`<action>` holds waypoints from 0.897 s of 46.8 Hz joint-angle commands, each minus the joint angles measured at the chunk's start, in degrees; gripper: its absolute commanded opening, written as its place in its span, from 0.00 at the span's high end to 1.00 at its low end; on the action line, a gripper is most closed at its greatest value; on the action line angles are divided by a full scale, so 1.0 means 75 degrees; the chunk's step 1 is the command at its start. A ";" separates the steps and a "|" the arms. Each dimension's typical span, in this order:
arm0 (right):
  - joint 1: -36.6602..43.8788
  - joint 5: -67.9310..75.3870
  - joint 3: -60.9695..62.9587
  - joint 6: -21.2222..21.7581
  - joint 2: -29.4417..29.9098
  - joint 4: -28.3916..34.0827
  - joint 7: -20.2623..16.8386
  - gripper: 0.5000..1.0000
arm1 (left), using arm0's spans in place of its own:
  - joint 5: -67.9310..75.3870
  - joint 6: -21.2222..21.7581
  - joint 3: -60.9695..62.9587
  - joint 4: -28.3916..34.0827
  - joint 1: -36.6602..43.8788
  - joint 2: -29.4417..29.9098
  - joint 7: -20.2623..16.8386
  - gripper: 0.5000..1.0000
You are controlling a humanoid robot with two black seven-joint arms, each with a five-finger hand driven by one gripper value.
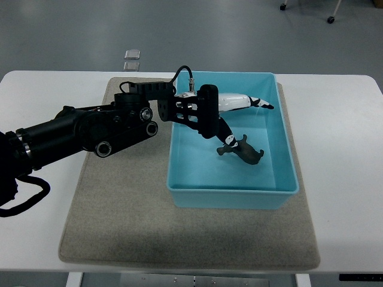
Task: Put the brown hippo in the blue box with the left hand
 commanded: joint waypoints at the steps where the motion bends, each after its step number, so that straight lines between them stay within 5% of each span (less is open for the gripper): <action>1: 0.0000 0.0000 0.0000 0.0000 0.0000 0.0000 -0.0008 0.13 | -0.0703 0.0010 -0.0621 0.0001 0.0094 0.0104 0.0008 0.03; 16: 0.0000 0.0000 0.0000 0.0000 0.0000 0.0000 0.0004 0.13 | -0.3914 0.1017 -0.2309 0.0024 0.0621 0.0374 0.0020 0.02; 32: 0.0000 0.0000 0.0000 0.0000 0.0000 0.0000 -0.0008 0.13 | -0.4735 0.1065 -0.2871 0.0704 0.0867 0.0656 0.0066 0.02; 42: 0.0000 0.0000 0.0000 0.0000 0.0000 0.0000 0.0004 0.13 | -0.7557 0.0983 -0.3118 0.1208 0.1172 0.0632 0.0078 0.01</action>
